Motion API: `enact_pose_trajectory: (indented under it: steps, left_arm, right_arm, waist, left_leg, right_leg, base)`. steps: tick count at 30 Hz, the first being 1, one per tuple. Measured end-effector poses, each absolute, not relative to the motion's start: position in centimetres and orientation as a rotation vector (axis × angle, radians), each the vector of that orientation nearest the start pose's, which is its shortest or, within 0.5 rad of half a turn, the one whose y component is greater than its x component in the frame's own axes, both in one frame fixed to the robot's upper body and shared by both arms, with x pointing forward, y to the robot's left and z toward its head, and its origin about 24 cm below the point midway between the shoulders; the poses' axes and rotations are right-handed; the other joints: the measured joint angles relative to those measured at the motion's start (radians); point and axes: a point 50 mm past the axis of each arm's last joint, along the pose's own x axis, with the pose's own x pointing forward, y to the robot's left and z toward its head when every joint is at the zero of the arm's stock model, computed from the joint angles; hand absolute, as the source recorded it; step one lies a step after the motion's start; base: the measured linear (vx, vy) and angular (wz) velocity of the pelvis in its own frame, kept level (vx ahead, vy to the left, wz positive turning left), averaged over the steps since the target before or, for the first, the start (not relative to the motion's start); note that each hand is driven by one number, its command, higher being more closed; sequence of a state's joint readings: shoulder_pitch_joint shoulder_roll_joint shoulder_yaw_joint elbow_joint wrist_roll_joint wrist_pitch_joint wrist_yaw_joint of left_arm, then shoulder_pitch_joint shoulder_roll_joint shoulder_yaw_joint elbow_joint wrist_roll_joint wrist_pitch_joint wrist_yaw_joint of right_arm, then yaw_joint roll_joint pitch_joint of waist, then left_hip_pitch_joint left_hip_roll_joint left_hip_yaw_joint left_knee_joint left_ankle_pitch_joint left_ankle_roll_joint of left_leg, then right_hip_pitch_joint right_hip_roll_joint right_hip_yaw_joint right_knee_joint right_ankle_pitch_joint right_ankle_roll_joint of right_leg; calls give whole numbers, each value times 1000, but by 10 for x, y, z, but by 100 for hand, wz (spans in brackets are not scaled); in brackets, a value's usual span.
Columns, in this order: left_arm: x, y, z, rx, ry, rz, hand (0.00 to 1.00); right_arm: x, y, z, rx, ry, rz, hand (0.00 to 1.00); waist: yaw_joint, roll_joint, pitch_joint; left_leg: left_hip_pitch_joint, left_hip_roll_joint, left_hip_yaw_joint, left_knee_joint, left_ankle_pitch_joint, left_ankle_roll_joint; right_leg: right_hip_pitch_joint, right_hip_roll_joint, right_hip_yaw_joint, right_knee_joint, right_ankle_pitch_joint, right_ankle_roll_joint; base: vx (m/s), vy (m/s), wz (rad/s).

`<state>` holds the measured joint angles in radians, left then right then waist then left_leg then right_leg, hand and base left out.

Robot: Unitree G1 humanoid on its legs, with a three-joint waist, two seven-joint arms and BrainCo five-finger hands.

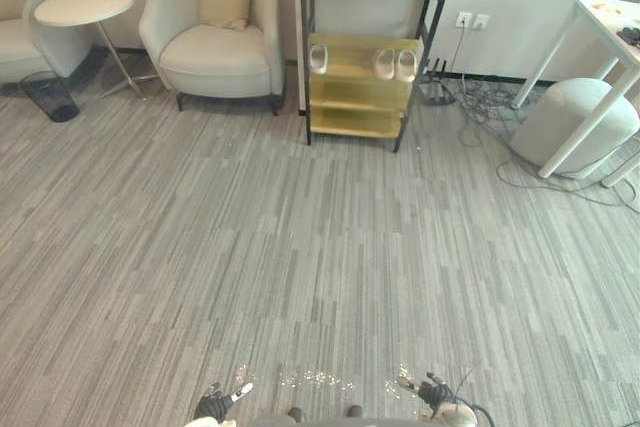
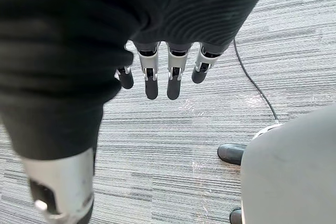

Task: Organize the slippers on the shoe rack

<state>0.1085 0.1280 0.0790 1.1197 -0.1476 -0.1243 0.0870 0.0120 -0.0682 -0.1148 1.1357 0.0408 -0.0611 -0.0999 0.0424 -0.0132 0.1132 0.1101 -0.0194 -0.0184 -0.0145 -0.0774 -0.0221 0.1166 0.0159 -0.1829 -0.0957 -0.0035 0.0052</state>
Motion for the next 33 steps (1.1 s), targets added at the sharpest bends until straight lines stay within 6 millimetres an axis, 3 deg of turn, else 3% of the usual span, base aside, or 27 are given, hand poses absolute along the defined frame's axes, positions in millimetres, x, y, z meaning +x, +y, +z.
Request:
enact_pose_trajectory:
  steps: [33]
  left_arm:
    - [77, 220, -161, 17, 1085, 322, 0]
  right_arm:
    - [106, -189, -163, -7, 1096, -250, 0]
  waist:
    - [0, -16, 6]
  left_leg:
    - [6, 0, -6, 0, 0, 0]
  right_leg:
    - [9, 0, -8, -1, 0, 0]
  base:
    - [0, 0, 0]
